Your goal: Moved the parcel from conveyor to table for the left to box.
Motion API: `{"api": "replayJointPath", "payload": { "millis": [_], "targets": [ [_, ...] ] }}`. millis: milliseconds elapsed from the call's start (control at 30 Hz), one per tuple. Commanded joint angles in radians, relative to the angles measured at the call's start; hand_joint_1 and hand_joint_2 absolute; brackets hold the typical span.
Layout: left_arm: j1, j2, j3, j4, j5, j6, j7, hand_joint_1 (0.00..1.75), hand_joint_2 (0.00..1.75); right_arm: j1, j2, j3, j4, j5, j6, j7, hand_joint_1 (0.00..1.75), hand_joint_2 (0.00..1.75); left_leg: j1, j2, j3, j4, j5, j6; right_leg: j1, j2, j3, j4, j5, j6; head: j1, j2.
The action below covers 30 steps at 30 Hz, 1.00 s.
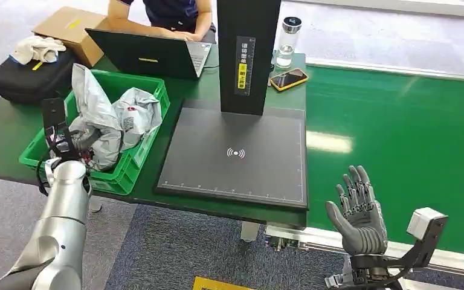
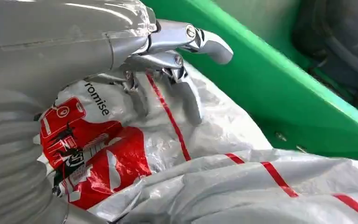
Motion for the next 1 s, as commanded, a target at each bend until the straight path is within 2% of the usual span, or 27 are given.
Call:
{"api": "replayJointPath", "payload": {
  "millis": [33,100,133,267,500,733,833,867,900,933,1000],
  "targets": [
    [0.091,-0.103,-0.130,-0.483,-0.009,-0.096,0.009,0.00,1.75,0.003,0.007,-0.018,0.007,0.011,0.006,0.000,0.00,1.75,0.001,-0.002,-0.002,0.001,0.000,0.000,0.001,-0.002,0.000,0.000,0.000,-0.001,0.000,0.000],
    [0.134,-0.107,-0.184,-0.627,-0.006,-0.119,0.044,0.00,1.75,0.003,0.009,-0.022,0.007,0.012,0.009,-0.001,0.00,1.75,0.002,-0.004,-0.002,0.001,-0.001,0.000,0.002,-0.004,0.001,-0.001,-0.001,-0.001,0.000,0.000],
    [0.156,-0.104,-0.216,-0.701,0.017,-0.131,0.005,0.00,1.75,0.004,0.009,-0.024,0.007,0.013,0.010,-0.003,0.00,1.75,0.001,-0.002,-0.002,0.001,-0.001,0.000,0.001,-0.002,0.000,0.000,-0.001,-0.001,0.000,0.000],
    [0.250,-0.094,-0.316,-0.968,0.025,-0.129,-0.012,0.00,1.75,0.009,0.010,-0.026,0.004,0.014,0.010,-0.011,0.00,1.75,0.001,0.000,-0.003,0.001,-0.001,0.000,0.001,0.000,-0.002,-0.001,0.000,-0.001,0.000,0.000],
    [0.354,-0.058,-0.445,-1.213,-0.026,-0.085,-0.047,0.00,1.75,0.006,0.008,-0.016,0.008,0.010,0.010,-0.024,0.00,1.75,0.001,0.001,-0.001,0.000,-0.002,0.000,0.001,0.001,-0.001,-0.001,-0.001,-0.001,0.000,0.000],
    [0.444,-0.040,-0.545,-1.288,-0.042,-0.073,-0.071,0.00,1.75,-0.001,0.015,0.001,-0.010,0.016,-0.005,-0.026,0.00,1.75,0.000,0.002,0.000,-0.001,-0.002,0.000,0.001,0.002,0.000,-0.002,-0.001,-0.001,0.000,0.000],
    [0.492,-0.043,-0.624,-1.255,0.033,-0.138,-0.067,0.00,1.75,0.005,0.019,0.008,-0.026,0.018,-0.011,-0.019,0.00,1.75,0.000,0.002,0.002,-0.002,-0.003,0.000,0.001,0.002,0.002,-0.003,-0.001,-0.002,0.000,0.000],
    [0.508,-0.050,-0.659,-1.213,0.103,-0.238,-0.042,0.00,1.75,0.004,0.020,0.023,-0.024,0.017,-0.014,-0.020,0.00,1.75,0.000,0.001,0.002,-0.002,-0.002,0.000,0.000,0.001,0.002,-0.003,-0.001,-0.001,0.000,0.000],
    [0.514,-0.067,-0.669,-1.176,0.111,-0.242,-0.049,0.00,1.75,0.003,0.022,0.036,-0.021,0.015,-0.021,-0.024,0.00,1.75,0.000,0.000,0.003,-0.003,-0.002,0.000,0.001,0.001,0.004,-0.004,-0.001,-0.002,0.000,0.000],
    [0.523,-0.075,-0.683,-1.130,0.172,-0.305,-0.022,0.00,1.75,0.005,0.012,0.063,-0.021,0.020,-0.023,-0.030,0.00,1.75,0.000,0.000,0.002,-0.002,-0.002,0.000,0.000,0.001,0.003,-0.003,-0.001,-0.001,0.000,0.000],
    [0.536,-0.090,-0.686,-1.059,0.207,-0.314,-0.055,0.00,1.75,0.012,0.008,0.101,-0.025,0.035,-0.044,-0.038,0.00,1.75,0.000,0.001,0.003,-0.003,-0.002,0.000,0.000,0.001,0.004,-0.004,-0.001,-0.001,0.001,0.000]
  ]
}}
